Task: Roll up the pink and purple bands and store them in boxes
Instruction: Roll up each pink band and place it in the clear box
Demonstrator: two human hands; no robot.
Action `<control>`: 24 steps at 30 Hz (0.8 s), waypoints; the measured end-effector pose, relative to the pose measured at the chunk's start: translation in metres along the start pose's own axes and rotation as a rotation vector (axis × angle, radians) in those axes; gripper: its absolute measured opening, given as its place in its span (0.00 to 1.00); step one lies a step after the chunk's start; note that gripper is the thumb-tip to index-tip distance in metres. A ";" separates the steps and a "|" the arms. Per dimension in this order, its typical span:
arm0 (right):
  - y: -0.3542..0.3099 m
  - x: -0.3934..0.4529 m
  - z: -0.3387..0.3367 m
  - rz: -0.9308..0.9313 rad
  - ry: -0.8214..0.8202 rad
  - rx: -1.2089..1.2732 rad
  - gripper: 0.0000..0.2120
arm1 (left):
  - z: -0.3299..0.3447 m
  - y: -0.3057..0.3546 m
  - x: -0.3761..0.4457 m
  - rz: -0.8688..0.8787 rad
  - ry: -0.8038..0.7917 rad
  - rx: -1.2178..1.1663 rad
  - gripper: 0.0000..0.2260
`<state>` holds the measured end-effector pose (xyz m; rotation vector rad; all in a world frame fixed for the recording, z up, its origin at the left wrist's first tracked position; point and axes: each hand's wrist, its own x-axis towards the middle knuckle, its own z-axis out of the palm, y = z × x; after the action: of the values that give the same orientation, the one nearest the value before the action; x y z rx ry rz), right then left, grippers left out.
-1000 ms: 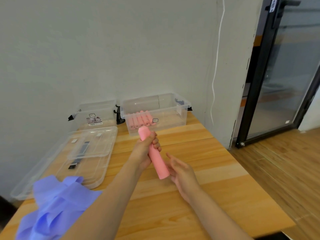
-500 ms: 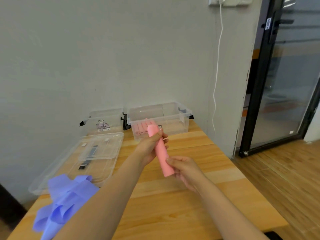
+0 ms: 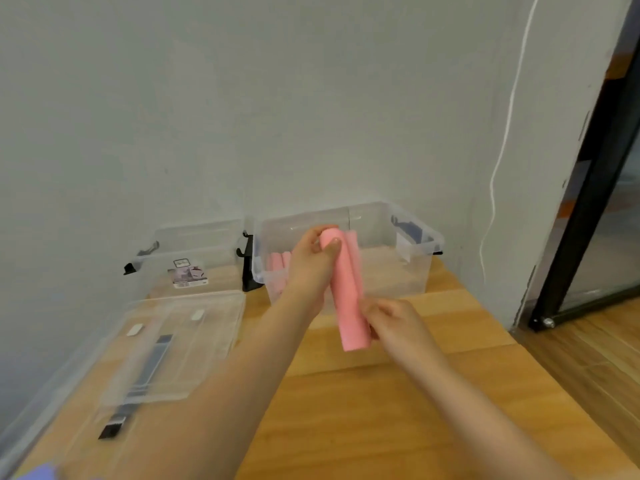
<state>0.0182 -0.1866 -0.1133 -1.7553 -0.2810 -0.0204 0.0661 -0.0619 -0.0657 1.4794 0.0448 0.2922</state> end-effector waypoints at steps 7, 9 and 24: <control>-0.008 0.106 -0.014 0.145 0.090 0.118 0.11 | 0.010 -0.004 0.105 -0.044 0.035 0.027 0.11; -0.019 0.118 -0.011 0.061 0.070 -0.172 0.08 | 0.015 -0.007 0.117 -0.075 0.075 0.036 0.10; -0.018 0.224 -0.008 0.269 0.058 -0.709 0.10 | -0.036 -0.019 0.134 -0.201 -0.393 1.195 0.22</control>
<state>0.2330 -0.1517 -0.0564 -2.4800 0.0201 0.0264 0.1909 0.0012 -0.0683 2.6694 0.0541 -0.2653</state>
